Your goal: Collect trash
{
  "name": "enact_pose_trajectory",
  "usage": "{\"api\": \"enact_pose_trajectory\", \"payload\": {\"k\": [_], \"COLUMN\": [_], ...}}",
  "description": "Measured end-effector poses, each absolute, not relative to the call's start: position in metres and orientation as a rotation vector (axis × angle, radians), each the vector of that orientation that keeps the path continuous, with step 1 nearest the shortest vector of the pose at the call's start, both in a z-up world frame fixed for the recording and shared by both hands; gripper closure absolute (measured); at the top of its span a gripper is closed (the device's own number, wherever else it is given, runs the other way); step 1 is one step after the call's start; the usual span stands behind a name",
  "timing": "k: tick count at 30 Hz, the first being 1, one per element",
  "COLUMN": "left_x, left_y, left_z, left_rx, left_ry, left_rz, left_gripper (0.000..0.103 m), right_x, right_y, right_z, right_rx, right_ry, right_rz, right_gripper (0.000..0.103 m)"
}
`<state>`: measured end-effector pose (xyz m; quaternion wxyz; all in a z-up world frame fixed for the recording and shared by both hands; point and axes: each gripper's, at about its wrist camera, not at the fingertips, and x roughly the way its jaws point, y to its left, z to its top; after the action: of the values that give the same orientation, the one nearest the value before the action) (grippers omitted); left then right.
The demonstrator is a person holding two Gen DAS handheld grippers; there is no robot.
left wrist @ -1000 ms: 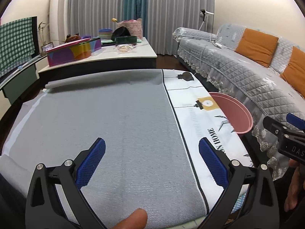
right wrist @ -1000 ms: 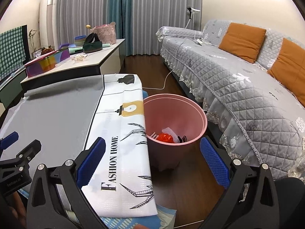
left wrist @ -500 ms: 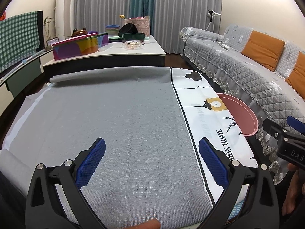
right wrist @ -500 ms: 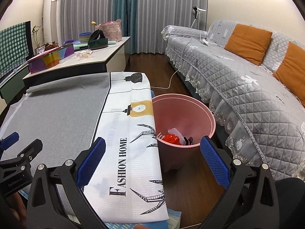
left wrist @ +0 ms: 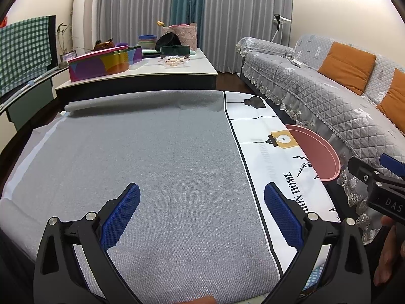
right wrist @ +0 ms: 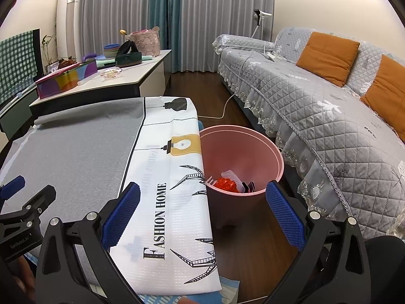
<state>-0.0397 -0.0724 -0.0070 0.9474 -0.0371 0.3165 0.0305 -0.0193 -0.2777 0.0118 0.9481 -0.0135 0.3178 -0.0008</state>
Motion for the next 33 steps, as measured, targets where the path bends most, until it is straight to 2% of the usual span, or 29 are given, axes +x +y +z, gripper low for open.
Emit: {"api": "enact_pose_trajectory", "payload": {"k": [33], "left_x": [-0.0393], "left_y": [-0.0711], "left_z": [-0.0025], "left_rx": [-0.08], "left_ry": [0.637], "left_rz": [0.056], "left_gripper": [0.008], "right_x": [-0.0202], "right_y": [-0.2756], "right_z": [0.012], "right_rx": [-0.033], "right_ry": [0.649], "right_rz": [0.0], "right_gripper": [0.005]}}
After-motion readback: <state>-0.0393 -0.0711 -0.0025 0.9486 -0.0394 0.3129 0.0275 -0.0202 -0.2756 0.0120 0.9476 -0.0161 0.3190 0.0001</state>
